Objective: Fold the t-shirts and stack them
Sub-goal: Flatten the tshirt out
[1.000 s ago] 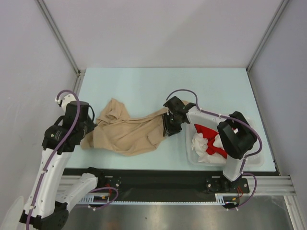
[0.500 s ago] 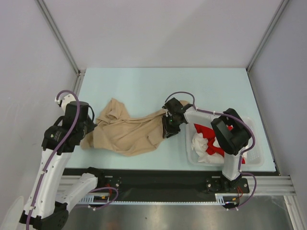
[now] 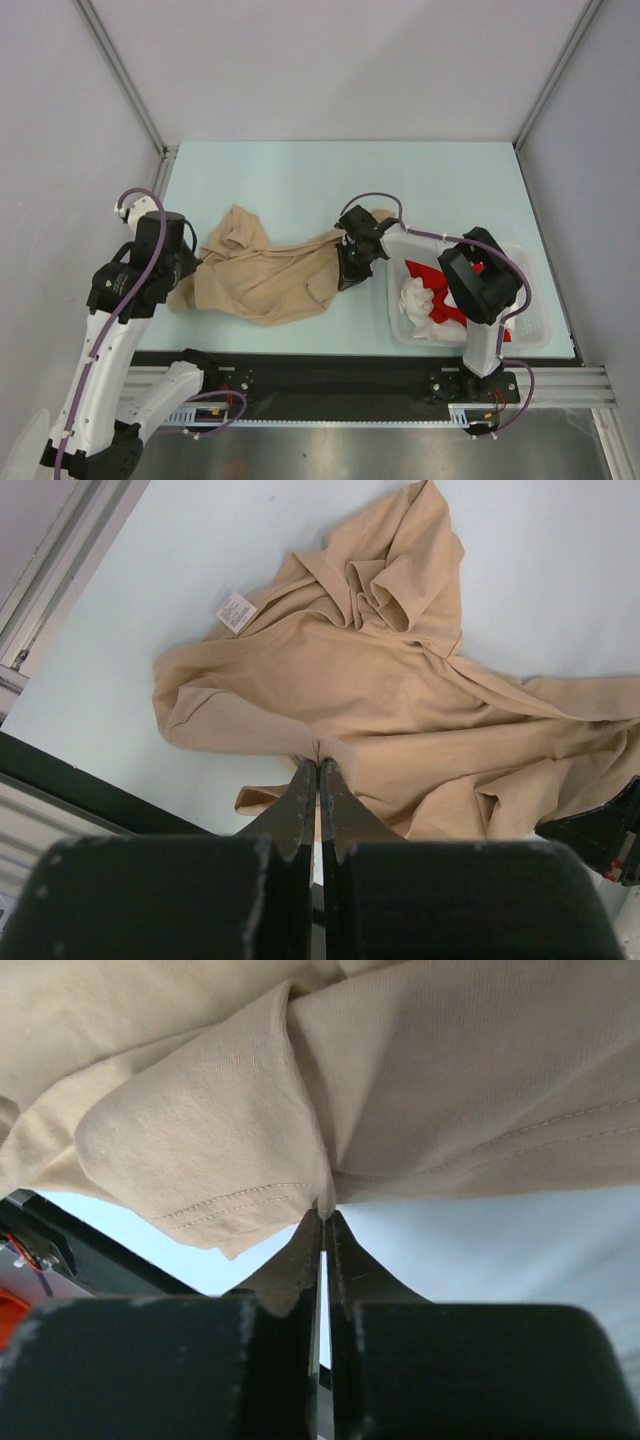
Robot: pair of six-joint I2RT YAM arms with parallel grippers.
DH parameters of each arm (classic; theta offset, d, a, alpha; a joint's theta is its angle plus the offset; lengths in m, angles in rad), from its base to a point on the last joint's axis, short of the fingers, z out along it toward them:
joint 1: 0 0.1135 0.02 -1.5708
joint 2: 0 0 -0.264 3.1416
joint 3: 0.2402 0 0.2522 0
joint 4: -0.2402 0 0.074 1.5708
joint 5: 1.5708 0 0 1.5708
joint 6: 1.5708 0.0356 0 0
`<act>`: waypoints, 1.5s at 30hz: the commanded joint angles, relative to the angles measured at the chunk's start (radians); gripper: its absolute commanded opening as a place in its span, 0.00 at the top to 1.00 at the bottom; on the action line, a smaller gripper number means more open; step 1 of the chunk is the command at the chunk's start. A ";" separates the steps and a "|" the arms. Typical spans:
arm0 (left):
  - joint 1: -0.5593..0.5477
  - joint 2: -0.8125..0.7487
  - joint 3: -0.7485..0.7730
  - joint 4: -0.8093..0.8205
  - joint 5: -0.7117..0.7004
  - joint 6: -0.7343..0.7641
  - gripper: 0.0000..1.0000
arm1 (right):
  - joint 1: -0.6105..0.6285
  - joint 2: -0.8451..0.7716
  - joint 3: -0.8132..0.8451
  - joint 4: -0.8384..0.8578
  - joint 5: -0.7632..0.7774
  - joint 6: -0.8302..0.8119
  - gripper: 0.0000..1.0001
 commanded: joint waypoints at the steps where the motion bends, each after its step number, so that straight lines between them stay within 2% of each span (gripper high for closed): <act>1: -0.004 -0.004 0.035 0.021 -0.026 0.028 1.00 | -0.013 -0.018 0.071 -0.018 0.032 -0.021 1.00; 4: -0.004 0.006 0.071 0.008 -0.050 0.033 1.00 | -0.019 -0.022 0.158 -0.105 0.118 -0.067 1.00; 8: -0.003 0.025 0.231 -0.018 -0.104 0.035 1.00 | -0.007 -0.097 0.290 -0.228 0.377 -0.157 1.00; 13: -0.003 0.053 0.442 0.027 -0.226 0.084 1.00 | -0.014 -0.243 0.408 -0.179 0.600 -0.245 1.00; 17: -0.003 0.071 0.613 0.201 -0.248 0.198 1.00 | -0.024 -0.301 0.537 -0.136 0.676 -0.341 1.00; 20: -0.004 0.079 0.742 0.330 -0.231 0.312 1.00 | -0.013 -0.340 0.642 -0.133 0.680 -0.413 1.00; 24: -0.012 0.080 0.916 0.484 -0.208 0.461 1.00 | 0.042 -0.415 0.713 -0.139 0.701 -0.456 1.00; 26: -0.014 0.071 0.991 0.574 -0.149 0.493 1.00 | 0.088 -0.476 0.729 -0.139 0.729 -0.464 1.00; 29: -0.014 0.047 1.049 0.668 -0.040 0.533 1.00 | 0.249 -0.573 0.718 -0.110 0.782 -0.516 1.00; 35: -0.014 -0.006 1.039 0.714 0.147 0.538 1.00 | 0.389 -0.728 0.675 -0.110 0.831 -0.470 1.00; 38: -0.014 -0.018 0.990 0.709 0.171 0.550 1.00 | 0.393 -0.779 0.646 -0.086 0.825 -0.446 1.00; 42: -0.014 0.011 0.945 0.716 0.122 0.573 1.00 | 0.383 -0.748 0.640 -0.012 0.877 -0.541 1.00; 44: -0.014 0.049 0.939 0.726 0.100 0.594 1.00 | 0.346 -0.705 0.641 0.019 0.835 -0.573 1.00; 45: -0.014 0.063 0.944 0.728 0.091 0.602 1.00 | 0.285 -0.690 0.652 0.013 0.804 -0.562 1.00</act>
